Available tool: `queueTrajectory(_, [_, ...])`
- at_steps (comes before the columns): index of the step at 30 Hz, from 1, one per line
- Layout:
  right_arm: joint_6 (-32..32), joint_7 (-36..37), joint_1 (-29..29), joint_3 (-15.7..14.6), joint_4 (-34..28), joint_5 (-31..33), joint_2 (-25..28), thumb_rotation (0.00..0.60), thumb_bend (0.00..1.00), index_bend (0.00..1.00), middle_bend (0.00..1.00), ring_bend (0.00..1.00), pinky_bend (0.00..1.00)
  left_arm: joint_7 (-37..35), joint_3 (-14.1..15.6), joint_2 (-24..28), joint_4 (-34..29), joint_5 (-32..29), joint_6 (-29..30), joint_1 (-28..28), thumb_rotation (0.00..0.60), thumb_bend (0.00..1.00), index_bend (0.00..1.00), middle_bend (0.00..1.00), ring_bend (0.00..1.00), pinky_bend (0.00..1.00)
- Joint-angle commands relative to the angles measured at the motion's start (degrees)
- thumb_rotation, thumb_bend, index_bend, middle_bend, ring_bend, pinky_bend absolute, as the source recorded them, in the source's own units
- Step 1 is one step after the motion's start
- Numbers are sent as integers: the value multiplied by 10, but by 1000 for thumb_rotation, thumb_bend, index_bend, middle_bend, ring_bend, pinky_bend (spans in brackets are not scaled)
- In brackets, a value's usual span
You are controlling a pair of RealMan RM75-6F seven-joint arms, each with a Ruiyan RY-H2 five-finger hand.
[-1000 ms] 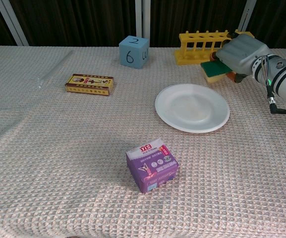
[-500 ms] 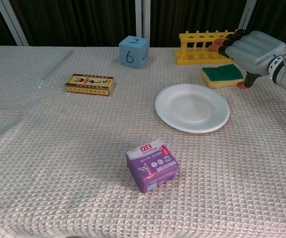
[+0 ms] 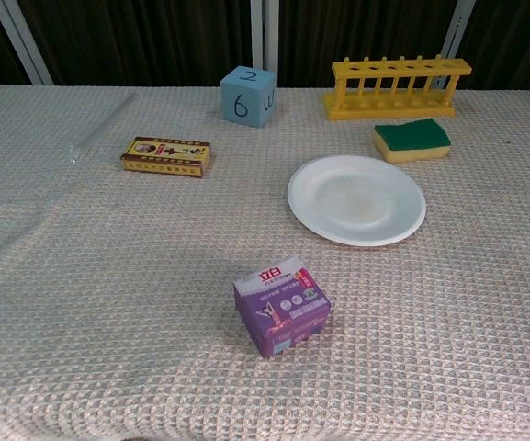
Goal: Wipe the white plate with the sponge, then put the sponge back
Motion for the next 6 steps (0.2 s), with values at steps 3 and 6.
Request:
queueTrajectory(3, [28, 96, -58, -39, 5, -27, 22, 600, 184, 0, 74, 0, 0, 9, 0, -2, -8, 1, 1, -1, 600, 0, 184, 81, 83, 159])
queueTrajectory(6, [36, 129, -70, -39, 21, -39, 16, 600, 185, 0, 73, 0, 0, 12, 0, -1, -12, 2, 4, 0, 600, 0, 184, 81, 83, 159])
